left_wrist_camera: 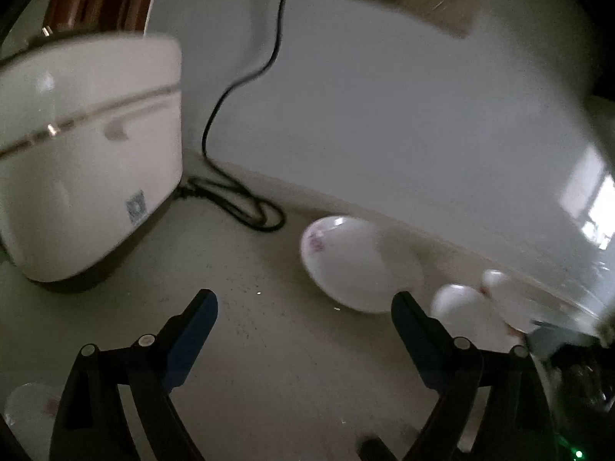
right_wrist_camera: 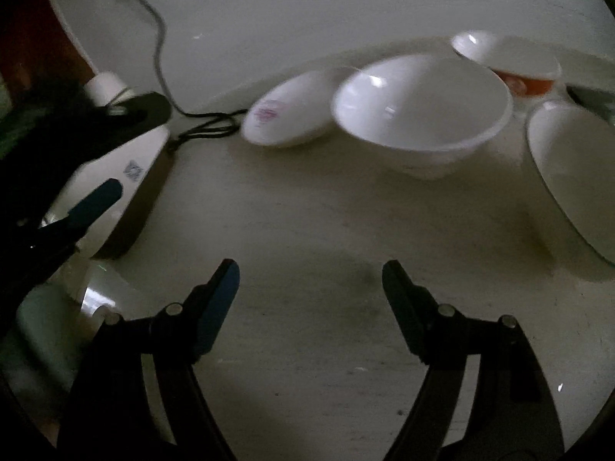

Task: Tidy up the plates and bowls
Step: 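Move both open tools back toward the remaining bowls, then grip a pink-flowered plate rim with the left tool while the right tool grips another flowered plate, then carry both held plates to the rice cooker and lower them onto the plate stack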

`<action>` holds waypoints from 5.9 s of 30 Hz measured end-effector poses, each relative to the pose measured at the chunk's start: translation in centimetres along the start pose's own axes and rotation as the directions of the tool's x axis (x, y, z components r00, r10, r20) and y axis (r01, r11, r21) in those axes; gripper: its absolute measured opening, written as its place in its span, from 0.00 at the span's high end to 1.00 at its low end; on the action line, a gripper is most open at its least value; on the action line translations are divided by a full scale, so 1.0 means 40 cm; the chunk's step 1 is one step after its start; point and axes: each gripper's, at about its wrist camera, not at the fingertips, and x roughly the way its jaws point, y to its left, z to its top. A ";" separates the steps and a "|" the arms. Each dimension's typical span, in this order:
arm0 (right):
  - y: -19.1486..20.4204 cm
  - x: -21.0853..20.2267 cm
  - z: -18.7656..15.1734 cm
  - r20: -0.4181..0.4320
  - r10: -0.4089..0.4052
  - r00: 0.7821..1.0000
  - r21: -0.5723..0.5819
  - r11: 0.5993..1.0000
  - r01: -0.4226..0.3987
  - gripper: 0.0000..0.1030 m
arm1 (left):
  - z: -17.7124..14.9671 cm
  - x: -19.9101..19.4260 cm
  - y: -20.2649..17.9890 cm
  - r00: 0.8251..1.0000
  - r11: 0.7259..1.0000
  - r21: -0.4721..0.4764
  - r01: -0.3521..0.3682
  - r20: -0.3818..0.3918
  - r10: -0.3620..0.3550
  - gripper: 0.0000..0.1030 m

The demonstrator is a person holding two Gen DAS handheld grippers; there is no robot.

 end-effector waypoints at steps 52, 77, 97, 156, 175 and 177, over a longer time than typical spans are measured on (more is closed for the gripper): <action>-0.035 -0.025 0.018 0.028 0.033 0.999 0.065 0.997 -0.035 0.24 | -0.100 0.123 0.025 0.975 0.995 0.083 0.064 -0.220 -0.044 0.75; -0.057 -0.031 0.014 0.018 -0.063 0.998 0.022 0.998 0.063 0.24 | -0.249 -0.074 0.076 0.963 0.973 0.164 0.163 -0.239 -0.121 0.39; -0.044 -0.023 0.013 0.004 -0.069 0.998 -0.065 0.995 0.069 0.41 | -0.194 -0.014 0.094 0.972 0.990 0.095 0.108 -0.219 -0.085 0.31; -0.049 -0.094 -0.004 0.021 0.175 0.984 -0.036 0.984 -0.175 0.83 | -0.177 -0.147 0.114 0.998 0.993 0.113 0.045 -0.045 -0.040 0.75; 0.061 -0.117 -0.043 0.011 0.342 0.940 -0.153 0.929 -0.336 0.83 | -0.168 -0.266 0.217 0.999 0.997 0.074 -0.023 0.047 0.019 0.75; 0.074 -0.117 -0.050 0.008 0.348 0.938 -0.166 0.925 -0.342 0.83 | -0.166 -0.271 0.229 0.998 0.997 0.066 -0.031 0.051 0.028 0.75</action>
